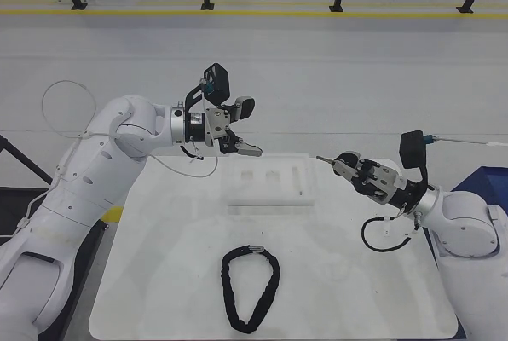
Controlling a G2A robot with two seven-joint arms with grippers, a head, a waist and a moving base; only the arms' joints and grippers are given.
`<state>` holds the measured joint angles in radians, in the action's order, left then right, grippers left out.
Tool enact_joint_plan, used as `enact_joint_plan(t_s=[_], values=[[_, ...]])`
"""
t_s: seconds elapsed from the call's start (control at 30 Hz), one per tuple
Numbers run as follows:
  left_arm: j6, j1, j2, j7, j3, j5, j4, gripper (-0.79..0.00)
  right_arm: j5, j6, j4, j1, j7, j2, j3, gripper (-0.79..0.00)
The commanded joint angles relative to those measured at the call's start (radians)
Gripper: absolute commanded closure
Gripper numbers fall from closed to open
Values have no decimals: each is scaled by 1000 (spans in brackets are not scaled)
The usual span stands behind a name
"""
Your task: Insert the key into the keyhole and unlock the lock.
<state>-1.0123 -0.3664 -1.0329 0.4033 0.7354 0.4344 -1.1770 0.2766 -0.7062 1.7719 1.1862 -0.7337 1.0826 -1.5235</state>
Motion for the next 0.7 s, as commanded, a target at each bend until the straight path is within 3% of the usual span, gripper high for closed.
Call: enact_joint_plan(t_s=[0.0, 0.27, 0.37, 0.67], values=[[0, 0, 0, 0, 0, 0, 0, -785, 0, 0, 0, 0, 0, 0, 0, 0], [0, 0, 0, 0, 0, 0, 0, -785, 0, 0, 0, 0, 0, 0, 0, 0], [45, -38, 3, 6, -6, 89, -27, -785, 0, 0, 0, 0, 0, 0, 0, 0], [0, -185, 14, -109, 5, 248, -26, -785, 0, 0, 0, 0, 0, 0, 0, 0]])
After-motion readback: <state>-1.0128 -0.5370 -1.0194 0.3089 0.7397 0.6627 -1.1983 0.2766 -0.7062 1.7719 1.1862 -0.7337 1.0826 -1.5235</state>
